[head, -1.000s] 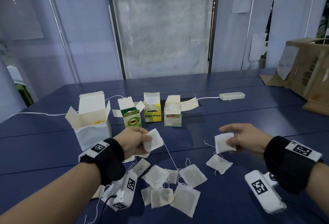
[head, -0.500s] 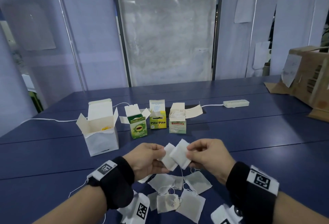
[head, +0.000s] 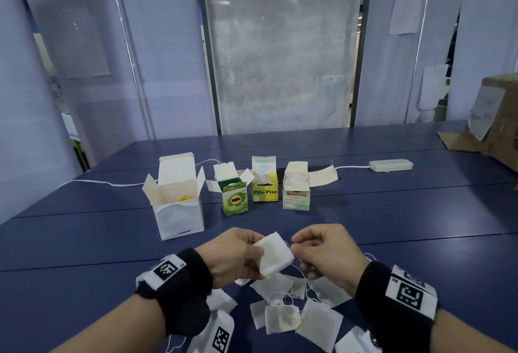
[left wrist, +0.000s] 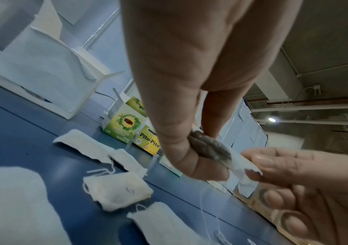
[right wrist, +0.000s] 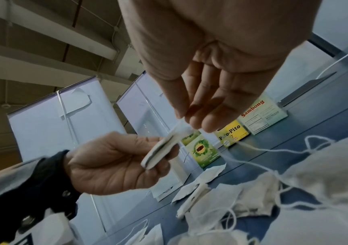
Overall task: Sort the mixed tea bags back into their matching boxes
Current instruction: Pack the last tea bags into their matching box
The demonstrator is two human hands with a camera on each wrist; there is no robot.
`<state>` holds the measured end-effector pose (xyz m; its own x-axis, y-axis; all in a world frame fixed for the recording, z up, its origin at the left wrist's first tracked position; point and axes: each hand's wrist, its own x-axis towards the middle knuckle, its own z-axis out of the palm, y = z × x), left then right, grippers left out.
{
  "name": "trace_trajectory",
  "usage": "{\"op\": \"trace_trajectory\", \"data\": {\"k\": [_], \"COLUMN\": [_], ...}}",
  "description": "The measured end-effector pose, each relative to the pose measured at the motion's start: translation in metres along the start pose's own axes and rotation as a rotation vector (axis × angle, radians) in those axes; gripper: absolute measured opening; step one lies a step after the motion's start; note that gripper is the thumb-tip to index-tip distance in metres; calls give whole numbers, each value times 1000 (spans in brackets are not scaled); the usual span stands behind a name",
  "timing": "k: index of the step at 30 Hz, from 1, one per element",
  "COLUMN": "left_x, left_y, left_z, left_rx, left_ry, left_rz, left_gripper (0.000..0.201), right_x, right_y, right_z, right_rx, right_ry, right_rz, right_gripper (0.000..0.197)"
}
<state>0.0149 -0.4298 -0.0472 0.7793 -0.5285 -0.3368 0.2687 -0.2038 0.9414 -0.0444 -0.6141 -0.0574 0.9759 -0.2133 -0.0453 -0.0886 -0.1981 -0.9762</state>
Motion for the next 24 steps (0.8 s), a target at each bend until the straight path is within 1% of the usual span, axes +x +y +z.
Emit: {"op": "trace_trajectory", "data": {"k": [2,4,5,6,7,9,12,14,16,18,19,22,24], "left_x": [-2,-4,-5,-5,-6,-8,-11,-12,-14,-15,-15,-18,-18], "left_y": [4,9,12,15,19,23,22,16,11,5,1,-7,-10], "left_z": [-7,-11,-12,-13,-14,-17,-27,-30,-27,-23,-22,-23,-27], "left_rx": [-13,-34,-42,-47,-51,-63,-107,-146,-174,-197,-201,-203,-195], "left_ry": [-26,-62,-73,-81,-85,-77,-54,-54,-89,-135,-157,-227,-264], "left_rz": [-6,1,8,16,21,26,10,-23,-62,-74,-71,-53,-31], "left_gripper": [26,25,24,22,20,21,25,30,30,31,32,26,26], "right_x": [4,7,7,8,9,11,16,20,23,25,26,30,34], "right_y": [0,2,3,4,5,6,1,-4,-11,-19,-23,-40,-53], "right_z": [-8,-10,-9,-6,-4,-1,-3,-3,0,6,9,10,7], "right_rx": [-23,-19,19,62,101,174,323,361,309,209,154,-6,-98], "right_ry": [-52,-199,-283,-345,-376,-349,-213,-168,-171,-199,-222,-296,-323], "right_rz": [6,51,79,96,97,81,90,72,41,-3,-34,-141,-190], "right_gripper": [15,29,34,36,36,27,8,6,5,5,6,10,10]}}
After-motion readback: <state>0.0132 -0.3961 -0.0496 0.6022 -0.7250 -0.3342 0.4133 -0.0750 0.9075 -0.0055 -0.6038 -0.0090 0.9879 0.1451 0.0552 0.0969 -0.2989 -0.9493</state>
